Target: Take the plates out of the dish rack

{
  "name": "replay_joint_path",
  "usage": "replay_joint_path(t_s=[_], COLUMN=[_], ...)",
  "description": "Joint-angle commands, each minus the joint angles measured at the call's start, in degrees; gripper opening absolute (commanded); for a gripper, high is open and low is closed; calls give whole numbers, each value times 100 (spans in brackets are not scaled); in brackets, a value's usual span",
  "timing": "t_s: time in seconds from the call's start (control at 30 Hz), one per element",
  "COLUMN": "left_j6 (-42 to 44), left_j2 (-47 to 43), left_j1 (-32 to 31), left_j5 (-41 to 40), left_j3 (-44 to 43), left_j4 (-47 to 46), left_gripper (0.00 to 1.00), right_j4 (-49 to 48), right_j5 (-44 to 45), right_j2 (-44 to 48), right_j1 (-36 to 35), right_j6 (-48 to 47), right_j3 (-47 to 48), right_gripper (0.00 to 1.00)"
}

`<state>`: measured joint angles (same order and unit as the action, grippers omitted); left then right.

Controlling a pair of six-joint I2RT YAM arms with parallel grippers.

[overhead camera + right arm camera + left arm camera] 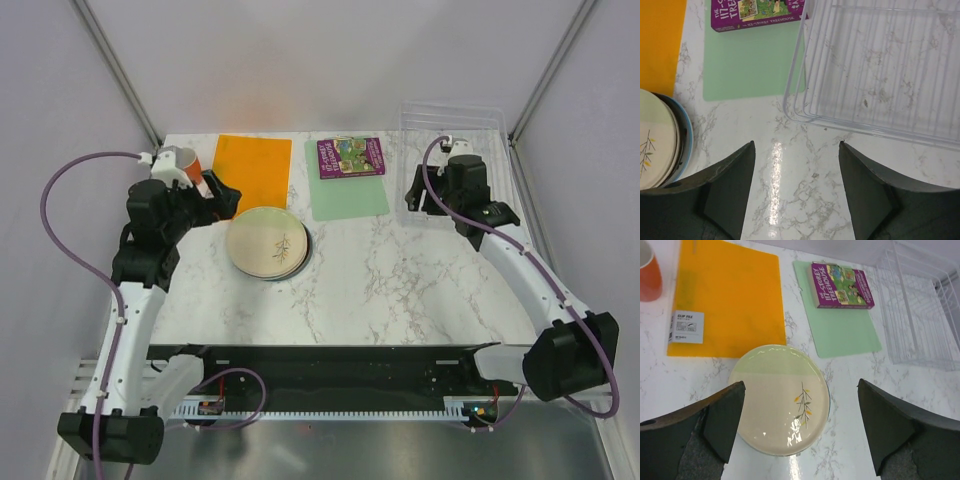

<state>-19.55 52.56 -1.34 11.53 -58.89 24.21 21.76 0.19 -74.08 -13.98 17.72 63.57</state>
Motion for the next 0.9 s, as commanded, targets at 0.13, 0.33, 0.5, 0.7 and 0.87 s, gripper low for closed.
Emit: replay_joint_path(t_s=[0.13, 0.33, 0.5, 0.7, 0.87], left_j6=[1278, 1252, 1120, 1225, 1313], left_j2=[306, 808, 897, 643, 317], left_j1=[-2094, -3668, -4294, -4550, -4550], left_j5=[-1915, -3796, -4387, -4818, -4801], left_j3=[-158, -280, -430, -457, -386], left_j4=[392, 199, -117, -197, -285], left_gripper=[100, 100, 100, 100, 100], right_j4=[48, -75, -189, -198, -338], right_j5=[1228, 1765, 1976, 1889, 1775], right_j2=[745, 1264, 1502, 1344, 1133], right_j1=[0, -17, -35, -44, -44], right_j6=[-795, -866, -831, -813, -822], right_j3=[-494, -872, -1013, -987, -952], right_gripper=[76, 76, 77, 77, 77])
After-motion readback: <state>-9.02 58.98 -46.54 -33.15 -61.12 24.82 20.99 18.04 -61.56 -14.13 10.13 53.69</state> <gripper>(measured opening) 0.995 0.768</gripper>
